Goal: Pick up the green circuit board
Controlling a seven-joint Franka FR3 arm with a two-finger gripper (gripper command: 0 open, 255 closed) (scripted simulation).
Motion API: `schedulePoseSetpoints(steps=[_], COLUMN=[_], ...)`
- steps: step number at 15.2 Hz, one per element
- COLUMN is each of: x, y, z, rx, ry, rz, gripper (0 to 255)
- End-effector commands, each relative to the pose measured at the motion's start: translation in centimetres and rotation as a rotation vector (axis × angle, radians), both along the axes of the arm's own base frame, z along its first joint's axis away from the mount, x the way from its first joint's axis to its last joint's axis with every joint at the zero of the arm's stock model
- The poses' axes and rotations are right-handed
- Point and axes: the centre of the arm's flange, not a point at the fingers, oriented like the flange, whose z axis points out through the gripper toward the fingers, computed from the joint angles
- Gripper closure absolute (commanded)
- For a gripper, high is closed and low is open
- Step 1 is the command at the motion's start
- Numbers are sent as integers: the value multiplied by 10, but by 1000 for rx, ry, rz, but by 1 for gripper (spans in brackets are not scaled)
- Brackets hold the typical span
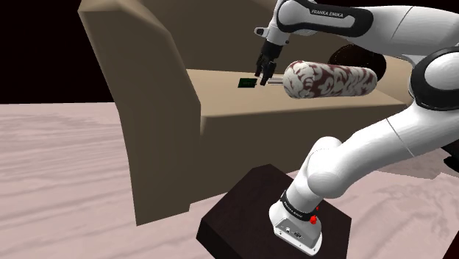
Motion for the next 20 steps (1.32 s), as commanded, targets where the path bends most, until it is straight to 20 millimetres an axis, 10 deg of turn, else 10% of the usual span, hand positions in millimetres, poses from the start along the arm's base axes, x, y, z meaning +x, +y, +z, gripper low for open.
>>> schedulePoseSetpoints(steps=[1,6,15,16,20], x=[20,75,75,75,75], y=[-17,-46,-46,-47,-47], z=[-3,-13,-53,-53,-53], rx=[-2,0,0,0,0], ry=[6,19,19,19,19], rz=[117,361,361,361,361], gripper=[0,0,0,255,255])
